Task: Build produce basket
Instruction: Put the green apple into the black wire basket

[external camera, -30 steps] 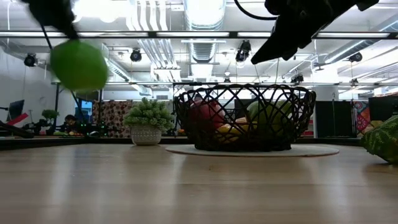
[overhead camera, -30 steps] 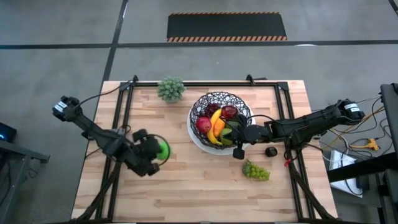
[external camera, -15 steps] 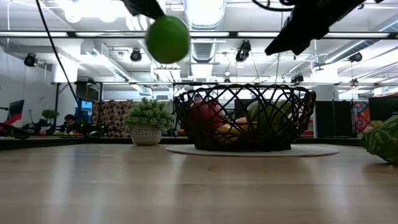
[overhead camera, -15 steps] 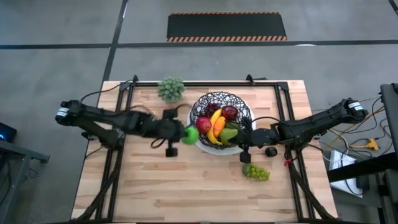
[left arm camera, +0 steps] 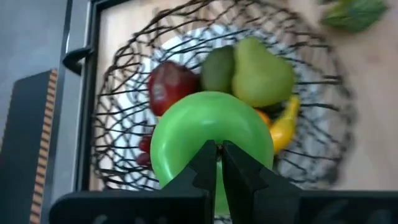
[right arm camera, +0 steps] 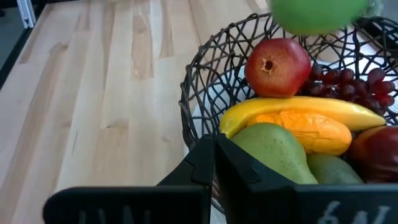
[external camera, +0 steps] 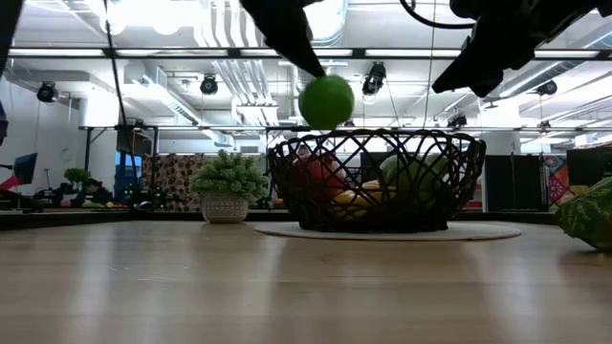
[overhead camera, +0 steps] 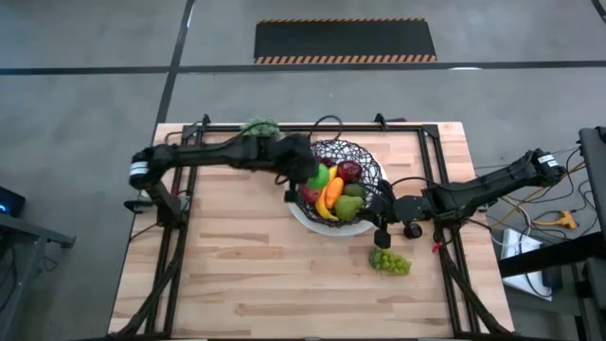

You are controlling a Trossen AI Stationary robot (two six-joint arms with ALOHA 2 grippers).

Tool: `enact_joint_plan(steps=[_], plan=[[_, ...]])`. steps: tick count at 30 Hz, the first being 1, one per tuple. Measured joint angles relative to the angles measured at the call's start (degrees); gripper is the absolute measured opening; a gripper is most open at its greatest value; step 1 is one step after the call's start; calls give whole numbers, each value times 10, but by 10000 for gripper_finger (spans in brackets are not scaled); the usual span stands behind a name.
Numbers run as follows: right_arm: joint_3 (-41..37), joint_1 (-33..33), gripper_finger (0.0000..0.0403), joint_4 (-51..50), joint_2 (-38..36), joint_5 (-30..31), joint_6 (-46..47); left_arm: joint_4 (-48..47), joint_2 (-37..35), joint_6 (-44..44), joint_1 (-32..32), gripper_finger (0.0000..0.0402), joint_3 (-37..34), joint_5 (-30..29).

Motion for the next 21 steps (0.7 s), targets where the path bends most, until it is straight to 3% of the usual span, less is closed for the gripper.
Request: enact_joint_plan(steps=[9, 21], plan=[[-2, 0, 8, 8, 6, 0, 1, -38, 99, -2, 68, 0, 65, 1], [-2, 0, 9, 11, 7, 14, 7, -35, 115, -4, 82, 13, 54, -2]])
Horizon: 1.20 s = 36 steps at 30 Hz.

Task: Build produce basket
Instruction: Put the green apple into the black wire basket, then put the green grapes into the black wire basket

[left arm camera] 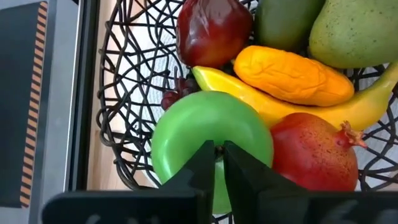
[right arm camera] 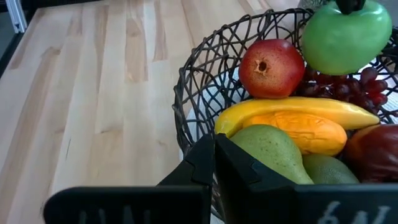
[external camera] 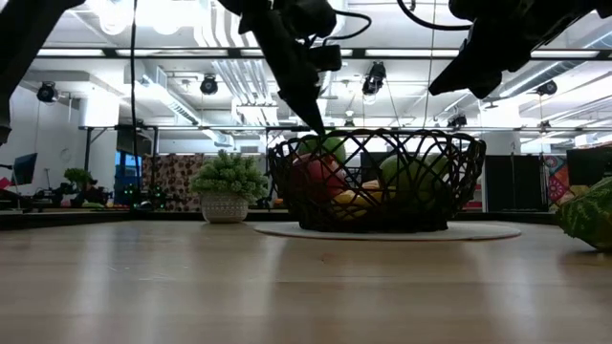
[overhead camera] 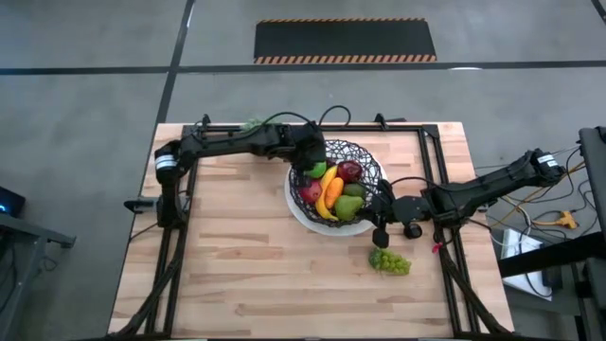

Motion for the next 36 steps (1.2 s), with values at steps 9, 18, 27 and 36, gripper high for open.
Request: enact_joint_plan(steps=[9, 18, 27, 36], plan=[[0, 1, 9, 4, 1, 0, 4, 11, 0, 0, 0, 94, -8, -2], [0, 10, 8, 8, -2, 0, 24, 4, -23, 0, 0, 125, -6, -4], [2, 44, 9, 11, -1, 0, 71, 28, -91, -1, -31, 125, -53, -1], [4, 106, 9, 42, -1, -13, 182, 177, -187, -15, -114, 125, -209, 12]])
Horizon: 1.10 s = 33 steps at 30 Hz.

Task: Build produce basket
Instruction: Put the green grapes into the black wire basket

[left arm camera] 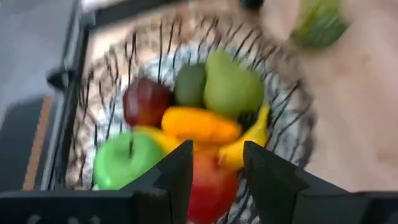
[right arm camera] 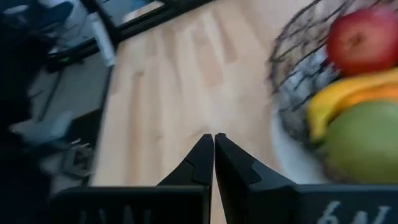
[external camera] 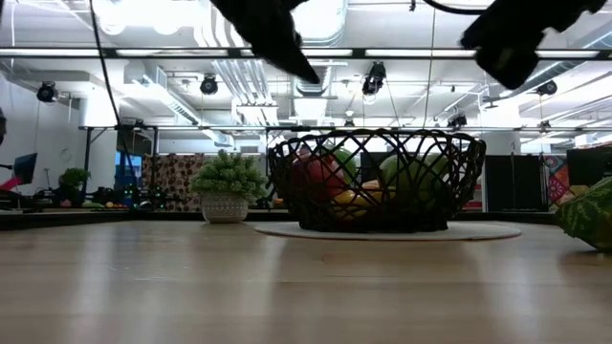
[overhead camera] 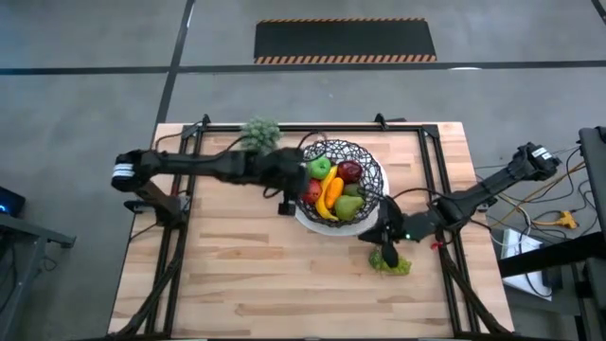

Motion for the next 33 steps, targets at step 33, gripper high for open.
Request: enact_joint_plan(steps=[33], plan=[[312, 167, 161, -512, 352, 6, 250, 234, -193, -14, -93, 125, -198, -2]])
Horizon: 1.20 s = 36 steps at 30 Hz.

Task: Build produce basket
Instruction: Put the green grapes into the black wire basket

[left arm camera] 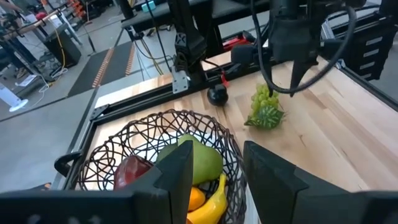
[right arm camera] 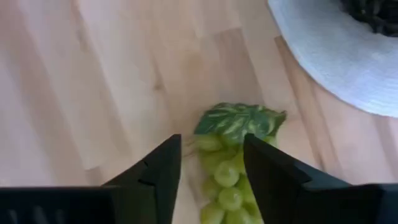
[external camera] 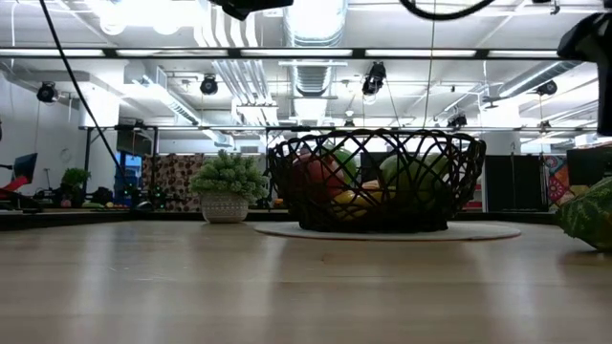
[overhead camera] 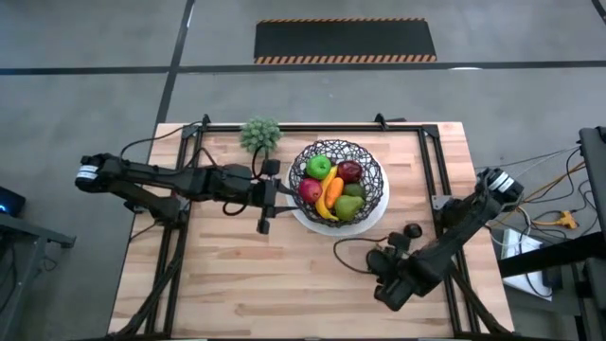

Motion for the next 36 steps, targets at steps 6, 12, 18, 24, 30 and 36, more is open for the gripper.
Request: enact_joint_plan(steps=[6, 12, 18, 24, 30, 36], plan=[[-26, -2, 196, 2, 38, 14, -15, -1, 0, 3, 0, 125, -1, -1], [-64, -2, 198, 46, 36, 43, -20, -1, 0, 14, 0, 125, -1, -2], [-110, -6, 197, 121, 24, 70, -22, -1, 1, 19, 0, 125, -1, -2], [-145, -18, 158, 157, 25, 72, -16, -1, 1, 20, 0, 125, -1, -2], [-148, -21, 60, 157, 25, 73, -20, -1, 1, 20, 0, 125, -1, -2], [-138, -20, 11, 156, 24, 78, -14, -1, 1, 20, 0, 125, -1, -3]])
